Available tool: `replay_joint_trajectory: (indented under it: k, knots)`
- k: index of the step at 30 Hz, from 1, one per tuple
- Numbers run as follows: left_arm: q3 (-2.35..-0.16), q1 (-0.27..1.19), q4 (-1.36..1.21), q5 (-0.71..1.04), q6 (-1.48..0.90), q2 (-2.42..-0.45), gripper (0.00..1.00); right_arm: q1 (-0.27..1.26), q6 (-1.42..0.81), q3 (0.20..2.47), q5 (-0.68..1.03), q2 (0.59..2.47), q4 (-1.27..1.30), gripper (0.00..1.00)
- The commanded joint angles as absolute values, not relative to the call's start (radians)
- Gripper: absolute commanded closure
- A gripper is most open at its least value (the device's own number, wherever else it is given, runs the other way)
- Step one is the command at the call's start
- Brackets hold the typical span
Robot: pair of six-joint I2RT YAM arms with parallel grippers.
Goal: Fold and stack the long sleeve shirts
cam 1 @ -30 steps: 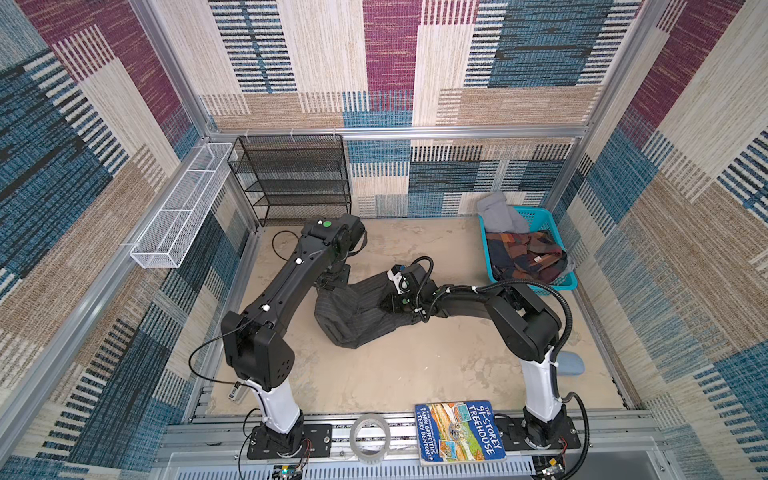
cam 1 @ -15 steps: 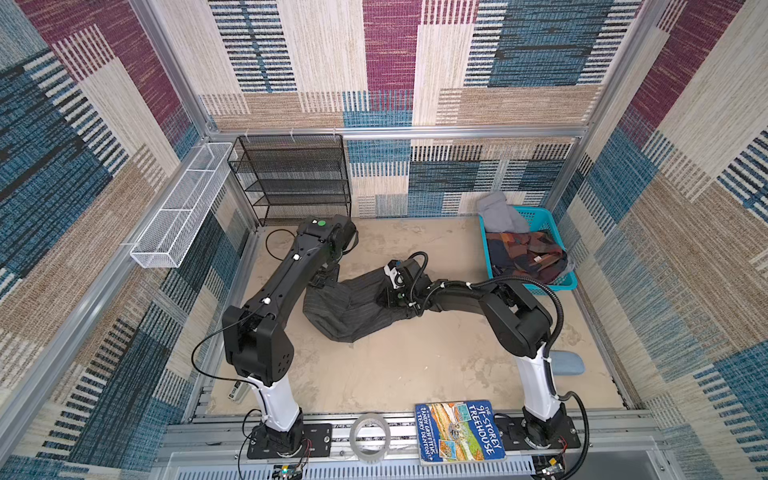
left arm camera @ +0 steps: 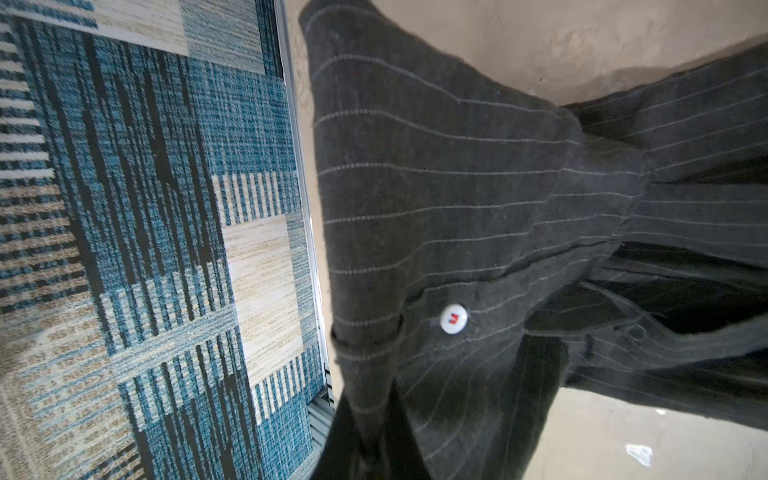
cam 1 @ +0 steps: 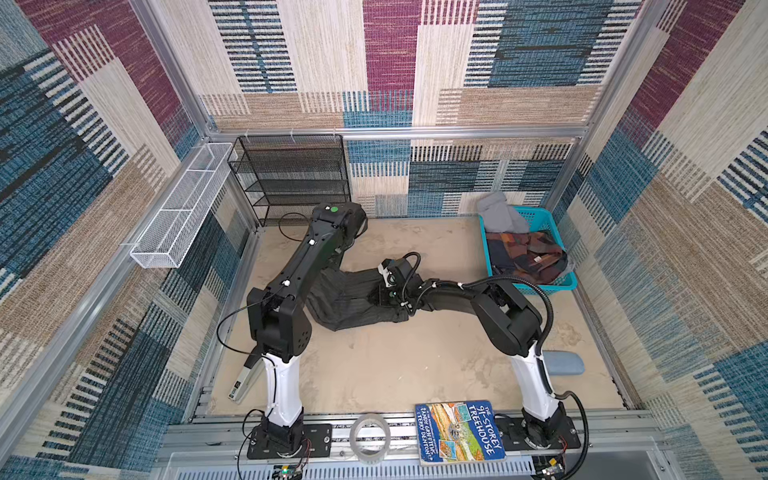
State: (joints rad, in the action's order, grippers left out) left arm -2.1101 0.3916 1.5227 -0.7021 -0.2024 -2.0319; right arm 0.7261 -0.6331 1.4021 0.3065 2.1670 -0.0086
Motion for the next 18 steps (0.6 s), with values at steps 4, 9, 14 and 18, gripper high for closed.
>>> replay_joint_trajectory:
  k: [4, 9, 14, 18]
  knots:
    - [-2.135, 0.413, 1.569, -0.85, -0.169, -2.074, 1.0, 0.726, -0.644, 1.375, 0.283, 2.043, -0.071, 0.64]
    - [-2.088, 0.413, 1.568, -0.941, -0.171, -2.069, 1.0, 0.711, -0.63, 1.315, 0.25, 1.903, -0.088, 0.61]
    - [-2.102, 0.422, 1.57, -0.965, -0.179, -2.071, 1.0, 0.694, -0.603, 1.253, 0.209, 1.797, -0.119, 0.59]
    - [-2.118, 0.467, 1.581, -0.964, -0.2, -2.086, 1.0, 0.669, -0.609, 1.165, 0.189, 1.734, -0.113, 0.59]
